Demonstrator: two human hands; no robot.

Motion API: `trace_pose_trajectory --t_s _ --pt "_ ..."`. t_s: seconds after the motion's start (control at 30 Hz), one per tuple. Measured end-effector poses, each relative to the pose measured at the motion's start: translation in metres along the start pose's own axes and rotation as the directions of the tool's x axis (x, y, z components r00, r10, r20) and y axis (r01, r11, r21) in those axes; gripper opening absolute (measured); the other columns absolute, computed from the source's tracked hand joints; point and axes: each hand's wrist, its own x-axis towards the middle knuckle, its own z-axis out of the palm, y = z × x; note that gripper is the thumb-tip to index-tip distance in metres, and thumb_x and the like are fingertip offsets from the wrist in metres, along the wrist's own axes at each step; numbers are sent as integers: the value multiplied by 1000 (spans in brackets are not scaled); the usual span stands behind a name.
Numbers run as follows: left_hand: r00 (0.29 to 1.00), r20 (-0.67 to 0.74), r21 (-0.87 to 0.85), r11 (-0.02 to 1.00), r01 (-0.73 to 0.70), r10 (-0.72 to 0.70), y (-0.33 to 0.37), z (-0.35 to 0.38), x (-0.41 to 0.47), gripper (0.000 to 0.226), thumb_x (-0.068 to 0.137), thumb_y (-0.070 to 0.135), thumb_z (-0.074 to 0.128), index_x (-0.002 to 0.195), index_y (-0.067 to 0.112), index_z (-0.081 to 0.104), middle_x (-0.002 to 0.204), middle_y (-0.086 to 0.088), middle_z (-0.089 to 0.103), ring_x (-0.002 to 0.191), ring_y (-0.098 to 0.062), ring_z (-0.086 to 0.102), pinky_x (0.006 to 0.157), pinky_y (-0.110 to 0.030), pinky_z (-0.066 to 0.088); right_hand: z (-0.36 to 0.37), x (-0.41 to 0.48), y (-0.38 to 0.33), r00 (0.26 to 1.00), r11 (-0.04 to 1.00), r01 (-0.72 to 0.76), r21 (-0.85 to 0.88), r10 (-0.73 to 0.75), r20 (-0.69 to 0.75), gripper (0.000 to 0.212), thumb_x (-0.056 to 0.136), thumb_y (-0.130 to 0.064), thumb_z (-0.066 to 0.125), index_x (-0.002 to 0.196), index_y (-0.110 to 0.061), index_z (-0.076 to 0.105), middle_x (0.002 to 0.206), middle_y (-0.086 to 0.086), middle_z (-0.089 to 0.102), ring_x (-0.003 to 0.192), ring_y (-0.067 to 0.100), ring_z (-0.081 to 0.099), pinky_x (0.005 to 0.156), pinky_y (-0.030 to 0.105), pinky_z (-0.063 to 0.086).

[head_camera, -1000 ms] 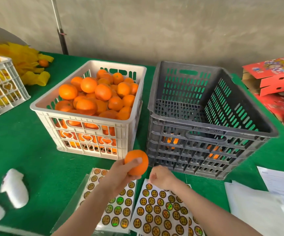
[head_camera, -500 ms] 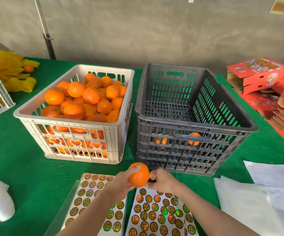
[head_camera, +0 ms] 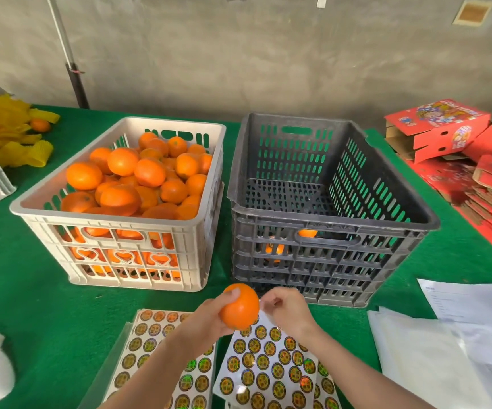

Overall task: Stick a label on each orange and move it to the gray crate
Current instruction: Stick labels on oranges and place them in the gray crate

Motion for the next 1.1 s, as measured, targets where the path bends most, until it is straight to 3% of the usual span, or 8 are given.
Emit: trace_pose_trajectory --t_s 0.2,0.3,0.43,0.53,0.63,0.8,0.93,1.1 --pt "999 48 -244 969 34 -23 14 8 4 51 70 40 64 116 21 51 115 -18 60 105 -32 60 81 -39 48 -3 -17 -4 906 875 375 -307 -417 -80 18 79 -12 75 96 -13 74 93 2 54 90 11 41 83 15 30" --pt "995 89 -216 974 68 -49 16 6 4 65 75 44 62 130 13 48 124 -21 60 111 -33 60 91 -42 47 -2 -19 -4 895 841 405 -358 -445 -31 21 81 -12 73 102 -14 74 89 4 55 90 14 42 82 23 35" --pt "982 160 -203 970 136 -104 17 4 4 75 75 48 62 135 6 45 124 -22 61 102 -32 65 85 -42 50 -2 -23 -7 880 817 446 -366 -475 10 9 78 -6 72 86 -10 73 82 7 60 83 24 55 73 32 46" --pt "978 177 -159 978 137 -109 15 4 6 72 74 47 65 133 10 47 122 -21 63 104 -33 65 87 -43 50 -3 -27 -7 891 848 434 -303 -454 3 6 78 -3 70 76 -7 67 78 -2 59 77 13 53 69 25 43" --pt "994 77 -59 995 83 -79 14 4 7 72 72 41 66 135 15 42 126 -19 58 110 -35 60 92 -46 50 -7 -30 -10 954 953 283 -105 -291 -67 12 82 -1 66 73 -7 63 73 -1 60 68 8 51 63 19 41" --pt "987 -12 508 851 -132 159 13 5 -5 87 56 55 79 126 15 49 120 -6 58 108 -22 57 96 -39 47 -29 -31 -30 997 957 11 291 11 -73 17 86 -2 64 72 -11 66 91 2 68 80 1 61 70 9 44" --pt "942 167 348 876 -334 293 27 12 -24 83 50 41 80 126 28 51 120 -12 58 96 -23 64 71 -29 52 -40 -37 -58 994 908 88 410 -108 26 26 85 0 66 67 -19 67 110 -1 62 97 1 60 77 12 46" --pt "895 295 85 924 -374 335 44 21 -46 77 55 31 85 125 20 55 116 -16 59 93 -26 63 71 -31 51 -45 -42 -89 947 915 320 246 -315 -60 21 84 -6 69 70 -21 63 108 -7 59 103 5 57 83 28 50"
